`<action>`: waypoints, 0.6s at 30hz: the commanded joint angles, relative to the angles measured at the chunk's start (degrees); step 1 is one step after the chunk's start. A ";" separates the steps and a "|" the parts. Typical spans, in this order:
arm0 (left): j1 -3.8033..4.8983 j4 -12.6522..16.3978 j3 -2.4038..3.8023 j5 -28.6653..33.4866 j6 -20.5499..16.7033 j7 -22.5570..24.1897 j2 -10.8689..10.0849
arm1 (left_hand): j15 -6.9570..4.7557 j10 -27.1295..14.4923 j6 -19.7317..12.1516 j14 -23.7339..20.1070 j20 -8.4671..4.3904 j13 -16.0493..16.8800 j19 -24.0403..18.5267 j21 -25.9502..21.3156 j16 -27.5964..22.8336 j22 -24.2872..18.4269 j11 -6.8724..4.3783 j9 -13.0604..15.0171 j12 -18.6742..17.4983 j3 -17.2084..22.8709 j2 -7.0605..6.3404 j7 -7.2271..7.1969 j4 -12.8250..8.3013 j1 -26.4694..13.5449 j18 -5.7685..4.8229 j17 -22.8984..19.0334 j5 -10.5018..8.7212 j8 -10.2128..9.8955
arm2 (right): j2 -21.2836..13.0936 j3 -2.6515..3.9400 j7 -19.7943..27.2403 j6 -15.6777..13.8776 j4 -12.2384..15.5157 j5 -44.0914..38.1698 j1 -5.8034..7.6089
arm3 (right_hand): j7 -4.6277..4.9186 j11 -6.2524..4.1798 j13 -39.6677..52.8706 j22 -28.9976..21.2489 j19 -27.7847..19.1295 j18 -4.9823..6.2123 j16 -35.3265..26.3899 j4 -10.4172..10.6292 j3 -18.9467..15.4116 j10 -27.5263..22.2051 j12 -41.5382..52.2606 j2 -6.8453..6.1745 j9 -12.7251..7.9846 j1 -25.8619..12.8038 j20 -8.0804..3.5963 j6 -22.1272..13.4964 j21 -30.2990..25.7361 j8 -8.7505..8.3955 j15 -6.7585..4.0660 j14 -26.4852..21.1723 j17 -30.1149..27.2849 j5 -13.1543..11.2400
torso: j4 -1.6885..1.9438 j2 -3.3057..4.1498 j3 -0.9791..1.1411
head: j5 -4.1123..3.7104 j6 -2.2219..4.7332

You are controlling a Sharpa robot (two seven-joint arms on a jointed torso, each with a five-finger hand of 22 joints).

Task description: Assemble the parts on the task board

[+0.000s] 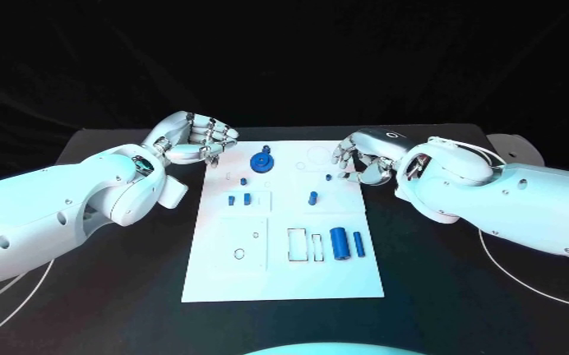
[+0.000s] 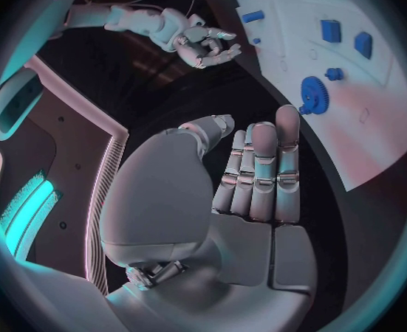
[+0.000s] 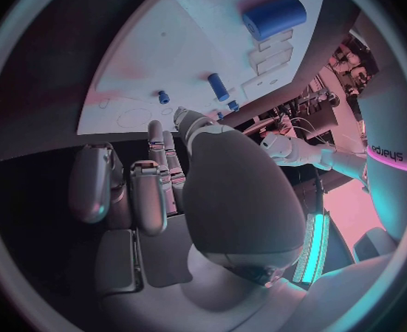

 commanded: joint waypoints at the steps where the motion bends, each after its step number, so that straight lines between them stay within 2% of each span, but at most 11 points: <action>1: -0.03 1.42 0.03 15.62 -0.12 7.25 -0.40 | -0.05 0.21 0.41 -0.45 -0.11 0.24 -0.42 -0.40 -0.28 -0.19 -0.33 0.08 0.48 -0.45 0.73 -0.03 0.03 0.11 0.41 -0.29 -0.10 0.29 | 0.88 -0.02 -4.12 3.97 -0.24 -9.45 -0.11 | 0.27 0.32 -0.24 4.02 0.33 0.15 0.26 -0.04 0.34 0.21 -0.46 -0.62 -0.09 0.08 0.09 0.10 0.47 -0.35 0.38 2.66 0.16 -0.21 | 0.06 0.05 -0.06 | -0.10 0.08; 6: -0.08 2.64 0.02 19.30 0.64 8.54 -0.95 | -0.22 0.75 0.37 -0.76 -0.26 0.78 -0.41 -0.80 -0.41 -0.49 -0.56 0.03 1.67 -0.88 1.19 -0.13 -0.28 0.34 0.41 -0.54 -0.07 0.40 | 2.58 -0.05 -4.98 4.51 -0.98 -11.37 -0.19 | 0.37 0.40 -0.68 4.42 0.60 0.02 0.32 -0.26 0.87 0.37 -0.80 -0.57 -0.10 0.21 0.13 0.21 1.12 -0.47 0.44 2.70 0.26 -0.19 | -0.04 0.13 -0.05 | 0.21 0.09; 11: -0.10 3.20 0.01 20.91 0.94 9.14 -1.18 | -0.24 0.77 0.35 -0.87 -0.30 0.90 -0.43 -0.91 -0.46 -0.56 -0.60 0.01 1.93 -1.01 1.27 -0.16 -0.31 0.33 0.40 -0.61 -0.06 0.42 | 4.01 -0.11 -5.34 5.03 -1.96 -12.36 -0.43 | 0.43 0.42 -0.95 4.62 0.74 -0.03 0.36 -0.41 1.24 0.50 -1.00 -0.56 -0.09 0.31 0.14 0.35 1.43 -0.51 0.48 2.72 0.31 -0.26 | 0.17 0.16 -0.05 | -0.12 0.05; 18: -0.10 3.72 0.01 21.79 1.09 9.40 -1.55 | -0.27 0.71 0.35 -1.05 -0.34 1.02 -0.48 -1.08 -0.57 -0.67 -0.63 -0.01 2.19 -1.13 1.41 -0.19 -0.37 0.35 0.40 -0.71 -0.04 0.45 | 5.97 -0.15 -5.27 5.51 -3.76 -13.00 -1.12 | 0.35 0.31 -1.94 5.29 1.16 -0.21 0.56 -1.11 3.10 1.59 -1.51 -0.20 0.09 0.58 0.16 1.47 2.43 -0.37 0.39 2.80 0.63 -1.09 | 0.07 0.20 -0.06 | -0.02 -0.24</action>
